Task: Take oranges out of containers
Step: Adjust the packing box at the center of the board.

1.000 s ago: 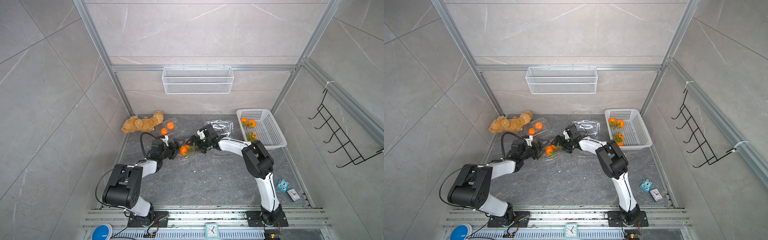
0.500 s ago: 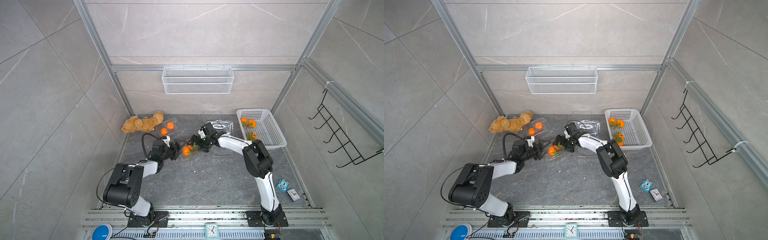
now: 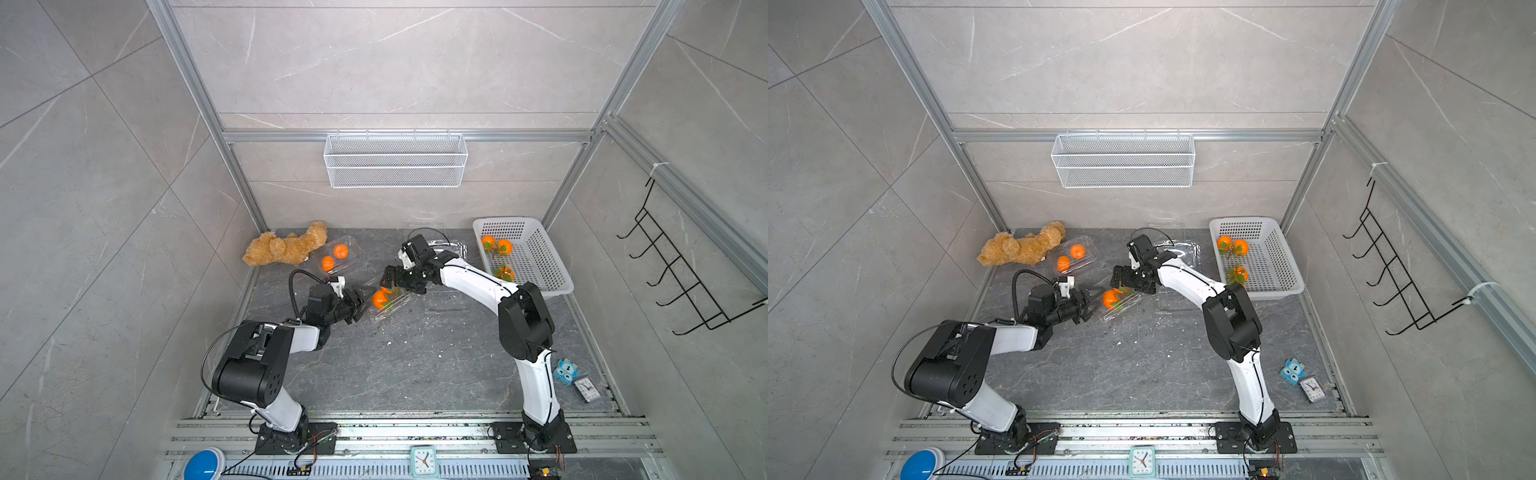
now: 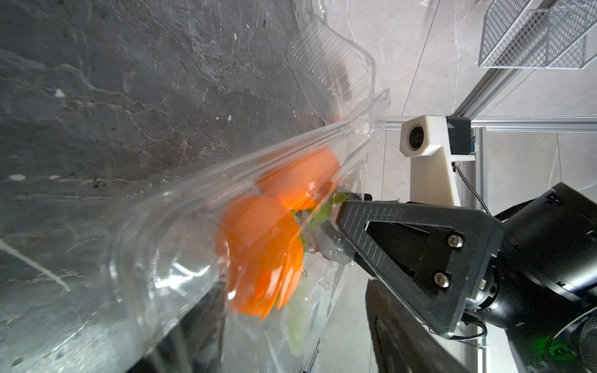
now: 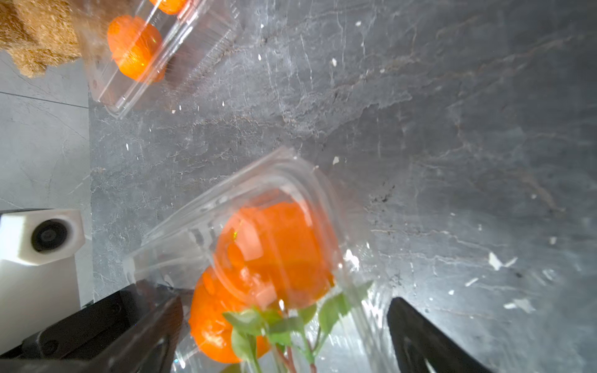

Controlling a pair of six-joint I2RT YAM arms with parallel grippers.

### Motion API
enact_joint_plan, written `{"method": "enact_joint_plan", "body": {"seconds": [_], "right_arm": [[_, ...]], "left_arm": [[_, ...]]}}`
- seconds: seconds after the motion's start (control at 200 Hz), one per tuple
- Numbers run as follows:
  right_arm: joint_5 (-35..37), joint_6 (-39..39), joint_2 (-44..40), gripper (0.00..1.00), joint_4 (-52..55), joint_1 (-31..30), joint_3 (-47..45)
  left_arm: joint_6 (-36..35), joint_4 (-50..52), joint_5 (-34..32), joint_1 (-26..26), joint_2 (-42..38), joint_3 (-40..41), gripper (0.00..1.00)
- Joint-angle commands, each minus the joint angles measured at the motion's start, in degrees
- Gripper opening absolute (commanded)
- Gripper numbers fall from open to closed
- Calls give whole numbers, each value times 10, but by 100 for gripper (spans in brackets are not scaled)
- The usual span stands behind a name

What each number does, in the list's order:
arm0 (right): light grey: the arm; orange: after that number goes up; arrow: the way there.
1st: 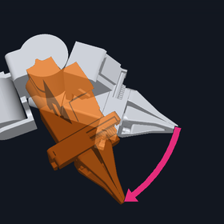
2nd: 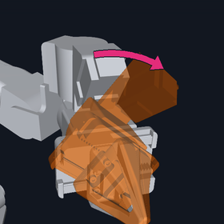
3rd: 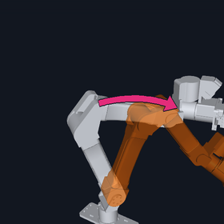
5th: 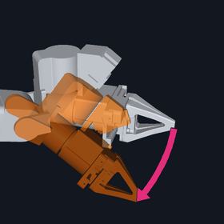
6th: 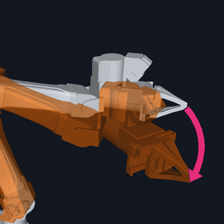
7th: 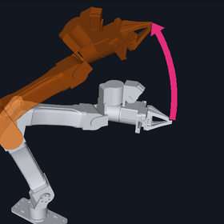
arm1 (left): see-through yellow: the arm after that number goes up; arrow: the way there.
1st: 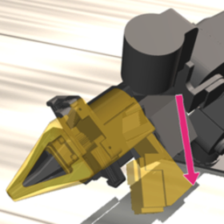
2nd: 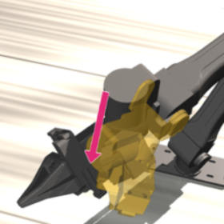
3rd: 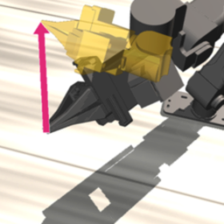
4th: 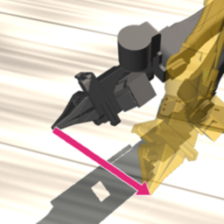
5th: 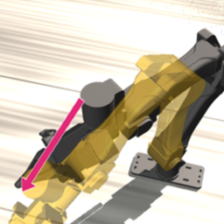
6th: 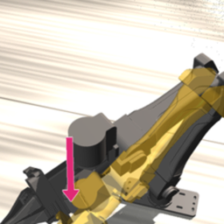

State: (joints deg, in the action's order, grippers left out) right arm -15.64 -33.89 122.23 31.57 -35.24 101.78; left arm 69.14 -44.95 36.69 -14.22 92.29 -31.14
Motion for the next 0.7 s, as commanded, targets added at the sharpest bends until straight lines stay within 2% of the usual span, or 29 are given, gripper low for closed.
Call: {"method": "enact_joint_plan", "body": {"seconds": [0.0,0.205,0.404,0.554,0.693], "right_arm": [[-4,32,1,100,46,11,43],[-77,58,16,100,52,23,64],[-58,46,-13,100,28,31,25],[-28,-16,-97,100,-67,32,-101],[-47,-101,-150,100,-158,27,-217]], "left_arm": [[-1,-23,16,1,-21,3,67],[-5,-21,16,14,-21,14,60],[-3,-21,17,28,-18,20,55],[12,-28,11,42,-16,26,51],[37,-48,-4,60,-14,34,47]]}}
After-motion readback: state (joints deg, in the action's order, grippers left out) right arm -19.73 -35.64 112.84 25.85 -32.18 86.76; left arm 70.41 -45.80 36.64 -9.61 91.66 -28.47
